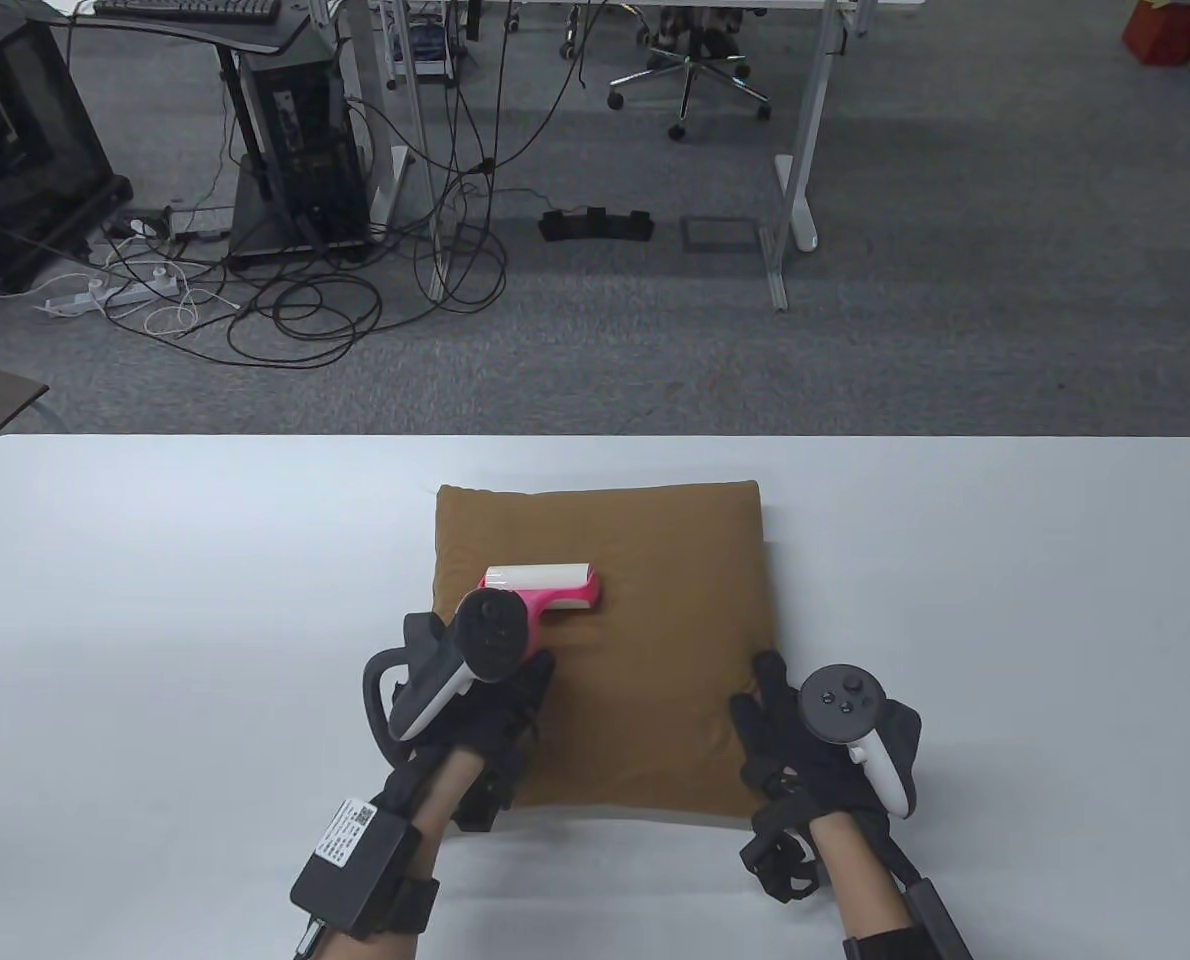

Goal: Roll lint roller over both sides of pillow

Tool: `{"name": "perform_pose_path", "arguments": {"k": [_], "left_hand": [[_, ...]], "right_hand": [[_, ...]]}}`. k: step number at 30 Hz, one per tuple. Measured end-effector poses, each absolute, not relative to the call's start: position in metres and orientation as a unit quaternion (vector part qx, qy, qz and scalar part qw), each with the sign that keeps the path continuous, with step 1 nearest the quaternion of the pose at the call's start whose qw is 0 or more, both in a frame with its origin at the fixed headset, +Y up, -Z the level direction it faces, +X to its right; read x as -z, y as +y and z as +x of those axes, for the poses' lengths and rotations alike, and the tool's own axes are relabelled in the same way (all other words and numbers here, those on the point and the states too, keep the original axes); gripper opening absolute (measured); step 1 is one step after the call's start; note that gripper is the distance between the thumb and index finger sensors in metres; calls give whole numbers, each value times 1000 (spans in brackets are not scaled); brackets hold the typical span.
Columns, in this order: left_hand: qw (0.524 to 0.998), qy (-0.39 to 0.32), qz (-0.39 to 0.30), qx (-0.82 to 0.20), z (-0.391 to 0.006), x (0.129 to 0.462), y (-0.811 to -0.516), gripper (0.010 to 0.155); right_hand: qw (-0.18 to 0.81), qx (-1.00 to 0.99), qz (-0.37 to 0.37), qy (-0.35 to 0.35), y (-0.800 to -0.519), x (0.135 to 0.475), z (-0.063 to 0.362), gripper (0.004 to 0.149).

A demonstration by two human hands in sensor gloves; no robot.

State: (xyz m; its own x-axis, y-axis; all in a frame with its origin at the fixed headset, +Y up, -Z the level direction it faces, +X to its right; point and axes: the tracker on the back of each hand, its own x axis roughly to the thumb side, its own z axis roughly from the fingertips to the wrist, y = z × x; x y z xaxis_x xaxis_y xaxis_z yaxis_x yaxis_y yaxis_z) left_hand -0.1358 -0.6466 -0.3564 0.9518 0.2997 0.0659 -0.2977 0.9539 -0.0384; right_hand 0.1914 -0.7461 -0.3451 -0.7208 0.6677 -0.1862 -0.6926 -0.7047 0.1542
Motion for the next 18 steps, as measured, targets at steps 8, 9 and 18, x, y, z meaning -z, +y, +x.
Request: {"name": "perform_pose_path", "arguments": {"k": [8,9,18], "left_hand": [[983,-64,-12,-174,-152,312,-651,72],[980,-65,-15,-185,-154,307,-652,72],[968,-83,-50,-233,-172,275,-646,69]], "right_hand": [[361,-929,-57,60,-733,337,193,69],[362,-928,-58,60,-733,336,193,69],[372,-925,-63,56,-729,331,197,70]]}}
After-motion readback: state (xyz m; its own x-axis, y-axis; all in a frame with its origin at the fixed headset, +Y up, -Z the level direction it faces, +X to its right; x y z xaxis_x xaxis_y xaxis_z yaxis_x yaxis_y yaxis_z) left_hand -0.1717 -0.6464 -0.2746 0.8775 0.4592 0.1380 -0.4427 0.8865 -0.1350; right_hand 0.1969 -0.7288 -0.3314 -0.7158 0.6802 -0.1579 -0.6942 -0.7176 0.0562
